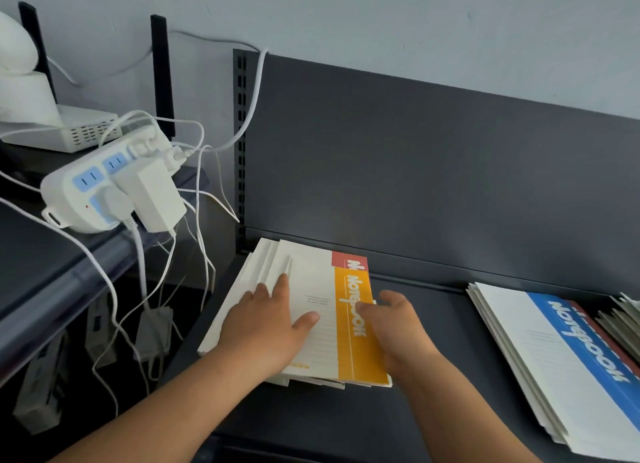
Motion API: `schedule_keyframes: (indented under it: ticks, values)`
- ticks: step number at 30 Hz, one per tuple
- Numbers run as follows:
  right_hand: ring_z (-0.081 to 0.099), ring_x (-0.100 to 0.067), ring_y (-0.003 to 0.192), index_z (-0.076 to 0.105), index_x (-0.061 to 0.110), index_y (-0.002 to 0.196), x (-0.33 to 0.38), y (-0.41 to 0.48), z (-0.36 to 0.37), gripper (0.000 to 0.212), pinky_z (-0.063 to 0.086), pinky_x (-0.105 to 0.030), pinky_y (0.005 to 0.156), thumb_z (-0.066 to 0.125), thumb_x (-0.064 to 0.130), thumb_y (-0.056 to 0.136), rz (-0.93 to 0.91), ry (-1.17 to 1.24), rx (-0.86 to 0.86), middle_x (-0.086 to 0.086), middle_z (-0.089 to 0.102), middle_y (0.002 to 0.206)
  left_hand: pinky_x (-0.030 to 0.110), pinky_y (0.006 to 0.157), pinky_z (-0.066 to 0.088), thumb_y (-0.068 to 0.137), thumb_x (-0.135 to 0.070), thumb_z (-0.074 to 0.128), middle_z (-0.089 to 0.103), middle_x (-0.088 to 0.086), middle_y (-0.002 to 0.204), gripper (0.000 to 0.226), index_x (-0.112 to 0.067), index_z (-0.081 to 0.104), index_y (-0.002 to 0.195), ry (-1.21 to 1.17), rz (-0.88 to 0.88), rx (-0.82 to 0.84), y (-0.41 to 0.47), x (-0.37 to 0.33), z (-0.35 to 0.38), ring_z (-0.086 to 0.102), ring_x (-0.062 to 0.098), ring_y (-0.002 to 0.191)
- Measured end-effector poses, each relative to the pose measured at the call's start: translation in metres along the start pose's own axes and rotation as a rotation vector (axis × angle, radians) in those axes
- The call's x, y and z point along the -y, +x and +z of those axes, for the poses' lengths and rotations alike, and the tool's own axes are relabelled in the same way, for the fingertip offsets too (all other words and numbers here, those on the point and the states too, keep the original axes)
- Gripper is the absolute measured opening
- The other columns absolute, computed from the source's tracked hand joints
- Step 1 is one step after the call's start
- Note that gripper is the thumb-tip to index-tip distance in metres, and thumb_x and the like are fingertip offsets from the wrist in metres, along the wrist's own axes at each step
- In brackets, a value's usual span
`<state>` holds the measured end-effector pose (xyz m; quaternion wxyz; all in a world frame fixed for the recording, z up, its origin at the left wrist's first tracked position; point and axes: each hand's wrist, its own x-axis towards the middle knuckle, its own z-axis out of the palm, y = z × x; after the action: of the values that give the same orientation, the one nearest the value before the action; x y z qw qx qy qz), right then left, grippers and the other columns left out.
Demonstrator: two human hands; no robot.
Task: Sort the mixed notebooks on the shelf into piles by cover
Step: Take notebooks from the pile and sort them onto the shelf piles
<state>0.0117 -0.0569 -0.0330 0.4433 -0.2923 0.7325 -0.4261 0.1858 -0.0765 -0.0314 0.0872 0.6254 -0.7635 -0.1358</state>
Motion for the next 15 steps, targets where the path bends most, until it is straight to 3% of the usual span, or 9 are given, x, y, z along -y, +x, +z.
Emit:
schedule_keyframes:
  ticks: [4, 9, 12, 15]
  values:
    - [0.074, -0.037, 0.087, 0.061, 0.006, 0.118, -0.003, 0.002, -0.023, 0.028, 0.057, -0.057, 0.082, 0.068, 0.012, 0.091, 0.224, 0.263, 0.147, -0.017, 0.077, 0.094, 0.034, 0.098, 0.043, 0.095, -0.059, 0.039, 0.041, -0.002, 0.148, 0.071, -0.024, 0.016, 0.152, -0.182, 0.048, 0.003, -0.006, -0.014, -0.006, 0.047, 0.021, 0.129]
    - [0.073, -0.038, 0.094, 0.062, 0.013, 0.12, -0.008, -0.001, -0.044, 0.024, 0.054, -0.06, 0.088, 0.06, 0.009, 0.096, 0.127, 0.382, 0.217, -0.016, 0.076, 0.101, 0.037, 0.105, 0.038, 0.096, -0.044, 0.05, 0.036, -0.002, 0.154, 0.065, -0.025, 0.023, 0.152, -0.692, -0.063, 0.024, 0.0, -0.019, -0.014, 0.04, 0.022, 0.137]
    - [0.074, -0.037, 0.093, 0.06, 0.015, 0.123, -0.003, -0.003, -0.064, 0.027, 0.056, -0.056, 0.08, 0.057, 0.009, 0.097, 0.046, 0.471, 0.211, -0.015, 0.075, 0.106, 0.033, 0.101, 0.034, 0.092, -0.034, 0.062, 0.036, -0.001, 0.153, 0.069, -0.026, 0.027, 0.151, -0.965, -0.13, 0.018, 0.008, -0.02, -0.025, 0.039, 0.022, 0.136]
    - [0.074, -0.035, 0.09, 0.061, 0.016, 0.123, 0.007, -0.01, -0.086, 0.026, 0.057, -0.053, 0.074, 0.055, 0.011, 0.098, -0.035, 0.537, 0.214, -0.014, 0.076, 0.106, 0.042, 0.109, 0.036, 0.075, -0.046, 0.076, 0.053, 0.003, 0.142, 0.074, -0.024, 0.049, 0.14, -1.166, -0.18, 0.265, 0.014, -0.026, -0.036, 0.05, 0.027, 0.128]
